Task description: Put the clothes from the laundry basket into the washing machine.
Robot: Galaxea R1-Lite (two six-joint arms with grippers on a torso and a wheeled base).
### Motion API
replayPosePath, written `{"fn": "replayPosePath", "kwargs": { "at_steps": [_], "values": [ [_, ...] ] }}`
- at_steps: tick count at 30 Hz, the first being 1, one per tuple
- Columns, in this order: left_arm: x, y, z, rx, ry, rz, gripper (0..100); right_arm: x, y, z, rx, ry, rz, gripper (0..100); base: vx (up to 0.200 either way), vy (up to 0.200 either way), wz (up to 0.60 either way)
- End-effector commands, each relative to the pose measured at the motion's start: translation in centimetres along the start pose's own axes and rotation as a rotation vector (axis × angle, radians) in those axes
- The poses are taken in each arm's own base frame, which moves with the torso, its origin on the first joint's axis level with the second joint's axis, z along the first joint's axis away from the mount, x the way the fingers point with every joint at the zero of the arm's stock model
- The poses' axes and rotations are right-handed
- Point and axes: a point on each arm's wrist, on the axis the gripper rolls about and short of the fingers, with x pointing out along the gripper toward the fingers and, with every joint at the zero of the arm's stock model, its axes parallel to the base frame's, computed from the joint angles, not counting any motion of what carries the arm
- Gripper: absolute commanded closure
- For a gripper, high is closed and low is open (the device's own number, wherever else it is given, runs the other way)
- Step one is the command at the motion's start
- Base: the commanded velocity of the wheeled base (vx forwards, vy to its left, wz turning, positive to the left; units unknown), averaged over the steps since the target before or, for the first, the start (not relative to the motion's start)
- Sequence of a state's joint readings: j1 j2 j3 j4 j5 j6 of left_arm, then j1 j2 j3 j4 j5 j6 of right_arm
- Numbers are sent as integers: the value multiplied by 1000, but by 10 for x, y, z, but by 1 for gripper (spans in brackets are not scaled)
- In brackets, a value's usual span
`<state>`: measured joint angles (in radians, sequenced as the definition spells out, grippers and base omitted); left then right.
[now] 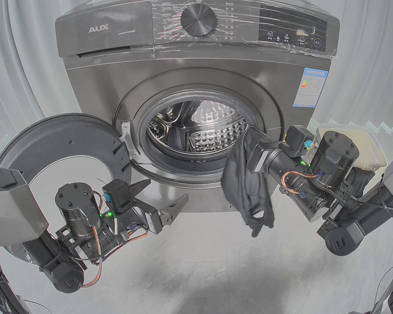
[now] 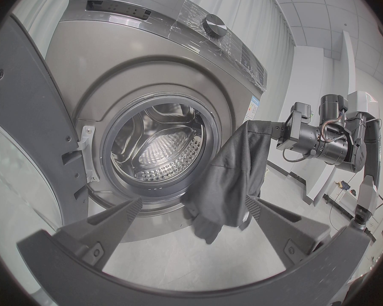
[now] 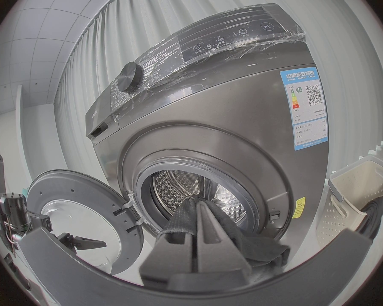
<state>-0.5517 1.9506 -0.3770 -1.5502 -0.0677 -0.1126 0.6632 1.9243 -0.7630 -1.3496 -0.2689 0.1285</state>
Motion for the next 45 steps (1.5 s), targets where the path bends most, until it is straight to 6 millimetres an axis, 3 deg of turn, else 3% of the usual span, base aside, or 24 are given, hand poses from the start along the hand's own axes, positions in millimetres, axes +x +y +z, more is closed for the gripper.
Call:
{"fn": "replayPosePath", "kwargs": {
  "at_steps": [1, 19, 26, 31, 45],
  "values": [
    [1, -1, -2, 0, 6, -4, 0, 0, 0, 0, 0, 1, -2, 100, 0, 0, 0],
    [3, -11, -9, -1, 30, -40, 0, -3, 12, -3, 10, 11, 27, 100, 0, 0, 0],
    [20, -24, -25, 2, 62, -83, 0, -3, 15, -6, 10, 17, 25, 100, 0, 0, 0],
    [48, -25, -35, 1, 42, -87, 0, -4, 16, -6, 11, 20, 26, 100, 0, 0, 0],
    [69, -30, -55, 6, 57, -99, 0, -3, 16, -11, 9, 35, 15, 100, 0, 0, 0]
  ]
}}
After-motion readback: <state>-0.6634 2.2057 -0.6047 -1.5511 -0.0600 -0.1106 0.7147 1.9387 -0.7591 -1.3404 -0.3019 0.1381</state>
